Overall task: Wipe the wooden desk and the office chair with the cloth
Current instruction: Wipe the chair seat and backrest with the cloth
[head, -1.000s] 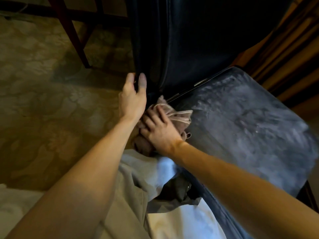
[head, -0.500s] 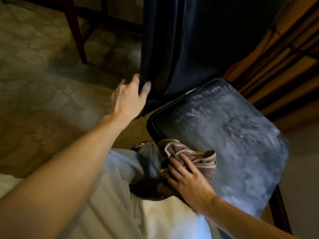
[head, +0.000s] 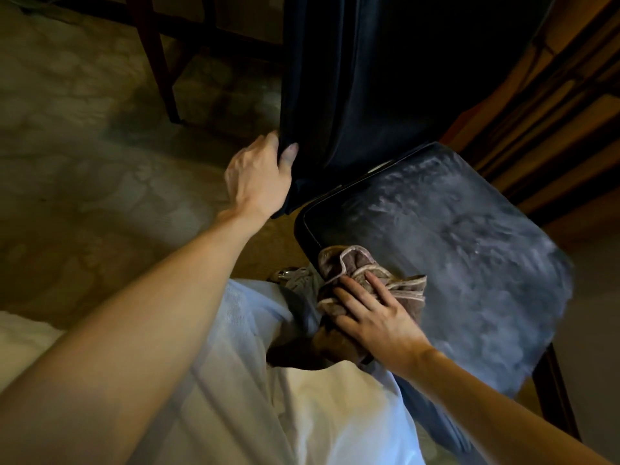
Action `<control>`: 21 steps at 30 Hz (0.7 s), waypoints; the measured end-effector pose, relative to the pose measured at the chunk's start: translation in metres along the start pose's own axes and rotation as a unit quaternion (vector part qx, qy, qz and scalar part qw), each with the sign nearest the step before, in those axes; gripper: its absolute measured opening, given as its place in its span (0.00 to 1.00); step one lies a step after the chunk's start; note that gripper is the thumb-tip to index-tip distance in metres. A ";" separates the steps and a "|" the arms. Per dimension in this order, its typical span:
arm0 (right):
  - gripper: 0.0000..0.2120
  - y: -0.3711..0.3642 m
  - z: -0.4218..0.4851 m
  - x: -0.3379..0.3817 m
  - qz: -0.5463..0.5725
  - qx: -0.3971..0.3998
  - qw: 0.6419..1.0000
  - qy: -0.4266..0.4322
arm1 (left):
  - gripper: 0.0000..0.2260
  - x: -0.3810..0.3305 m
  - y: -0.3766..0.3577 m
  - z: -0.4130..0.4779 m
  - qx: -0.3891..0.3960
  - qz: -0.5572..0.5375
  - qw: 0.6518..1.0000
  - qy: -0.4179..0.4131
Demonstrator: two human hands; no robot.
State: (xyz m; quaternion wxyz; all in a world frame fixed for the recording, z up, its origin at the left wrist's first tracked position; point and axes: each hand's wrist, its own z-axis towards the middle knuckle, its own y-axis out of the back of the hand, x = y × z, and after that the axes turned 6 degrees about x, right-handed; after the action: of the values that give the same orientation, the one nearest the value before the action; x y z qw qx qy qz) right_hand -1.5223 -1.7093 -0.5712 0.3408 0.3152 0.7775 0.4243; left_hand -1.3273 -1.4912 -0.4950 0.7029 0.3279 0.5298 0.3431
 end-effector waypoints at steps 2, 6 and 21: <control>0.37 -0.005 0.000 -0.006 0.008 -0.013 1.000 0.007 | 0.17 0.002 -0.003 0.002 -0.015 0.003 1.000 -0.008; 0.41 -0.009 0.003 -0.019 0.033 -0.025 0.999 0.004 | 0.16 0.002 -0.014 0.010 -0.040 -0.008 0.999 -0.016; 0.33 -0.042 -0.007 -0.085 -0.019 -0.112 0.992 0.061 | 0.19 -0.017 -0.054 0.034 -0.107 0.014 0.991 -0.073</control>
State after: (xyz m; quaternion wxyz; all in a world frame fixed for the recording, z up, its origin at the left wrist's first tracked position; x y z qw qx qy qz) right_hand -1.4881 -1.7975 -0.5828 0.3344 0.2335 0.7502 0.5204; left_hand -1.2905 -1.5387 -0.5229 0.7660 0.2824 0.4327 0.3824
